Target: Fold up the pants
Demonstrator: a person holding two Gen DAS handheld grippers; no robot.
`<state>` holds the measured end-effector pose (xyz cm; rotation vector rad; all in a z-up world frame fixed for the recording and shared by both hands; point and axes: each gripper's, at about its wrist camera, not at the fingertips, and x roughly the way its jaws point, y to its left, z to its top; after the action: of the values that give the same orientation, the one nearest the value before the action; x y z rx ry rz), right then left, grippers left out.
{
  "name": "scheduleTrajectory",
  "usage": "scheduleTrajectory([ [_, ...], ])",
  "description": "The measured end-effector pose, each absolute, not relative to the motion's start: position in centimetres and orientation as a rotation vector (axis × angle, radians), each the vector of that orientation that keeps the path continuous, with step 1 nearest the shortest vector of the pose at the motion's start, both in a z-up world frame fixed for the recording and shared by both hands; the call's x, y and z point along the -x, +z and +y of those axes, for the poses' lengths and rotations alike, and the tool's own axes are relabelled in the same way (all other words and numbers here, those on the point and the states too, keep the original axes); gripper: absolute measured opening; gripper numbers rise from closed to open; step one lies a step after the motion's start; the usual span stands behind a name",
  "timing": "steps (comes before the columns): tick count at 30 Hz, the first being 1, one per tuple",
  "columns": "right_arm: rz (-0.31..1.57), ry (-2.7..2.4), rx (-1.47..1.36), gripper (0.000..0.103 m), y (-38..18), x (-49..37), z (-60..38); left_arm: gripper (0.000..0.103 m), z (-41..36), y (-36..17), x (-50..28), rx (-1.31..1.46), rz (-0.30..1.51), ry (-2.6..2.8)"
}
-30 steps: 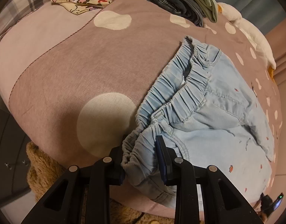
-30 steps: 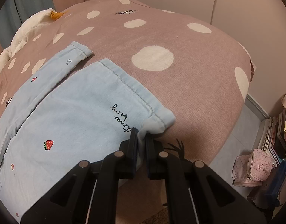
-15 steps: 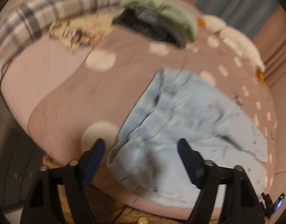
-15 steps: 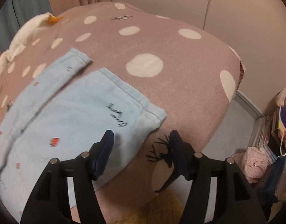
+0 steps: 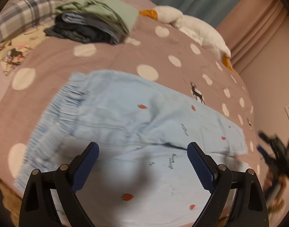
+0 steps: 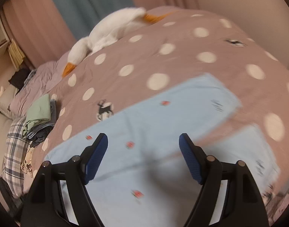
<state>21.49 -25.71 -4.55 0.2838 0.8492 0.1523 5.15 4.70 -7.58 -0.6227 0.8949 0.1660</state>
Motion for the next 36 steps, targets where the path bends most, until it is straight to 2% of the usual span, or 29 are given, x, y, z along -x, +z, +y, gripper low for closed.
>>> scheduleTrajectory([
  [9,1.047,0.002,-0.248,0.076,-10.6,-34.7,-18.3,0.094,3.9,-9.4,-4.8,0.597,0.954,0.203],
  [12,1.13,-0.106,-0.232,0.071,-13.6,-38.0,-19.0,0.094,4.1,-10.2,-4.4,0.612,0.976,0.209],
  [14,1.15,-0.137,-0.246,0.072,-14.8,-38.9,-19.6,0.094,4.3,-10.5,-4.0,0.616,0.982,0.218],
  [15,1.129,-0.15,-0.235,0.067,-14.9,-39.2,-19.7,0.094,4.5,-10.7,-3.9,0.62,0.986,0.222],
  [16,1.121,-0.16,-0.223,0.051,-14.9,-39.2,-19.7,0.094,4.6,-10.8,-3.8,0.627,0.988,0.225],
  [17,1.116,-0.184,-0.201,0.04,-14.9,-39.2,-19.9,0.094,4.8,-10.9,-3.8,0.635,0.989,0.229],
  [18,1.108,-0.218,-0.185,0.022,-14.8,-39.1,-20.3,0.094,4.9,-10.9,-3.8,0.645,0.987,0.234],
  [21,1.091,-0.155,-0.246,0.007,-14.2,-38.0,-22.2,0.094,5.1,-10.5,-3.7,0.666,0.968,0.227],
  [26,0.935,0.026,-0.326,0.005,-9.2,-31.0,-24.6,0.094,5.1,-8.1,-3.9,0.69,0.915,0.19],
  [30,0.786,0.164,-0.4,0.005,-5.6,-21.1,-26.6,0.094,4.8,-5.9,-4.6,0.74,0.83,0.138],
  [36,0.773,0.132,-0.362,0.005,-8.7,-11.6,-27.0,0.094,4.2,-7.1,-9.9,0.765,0.86,0.111],
])
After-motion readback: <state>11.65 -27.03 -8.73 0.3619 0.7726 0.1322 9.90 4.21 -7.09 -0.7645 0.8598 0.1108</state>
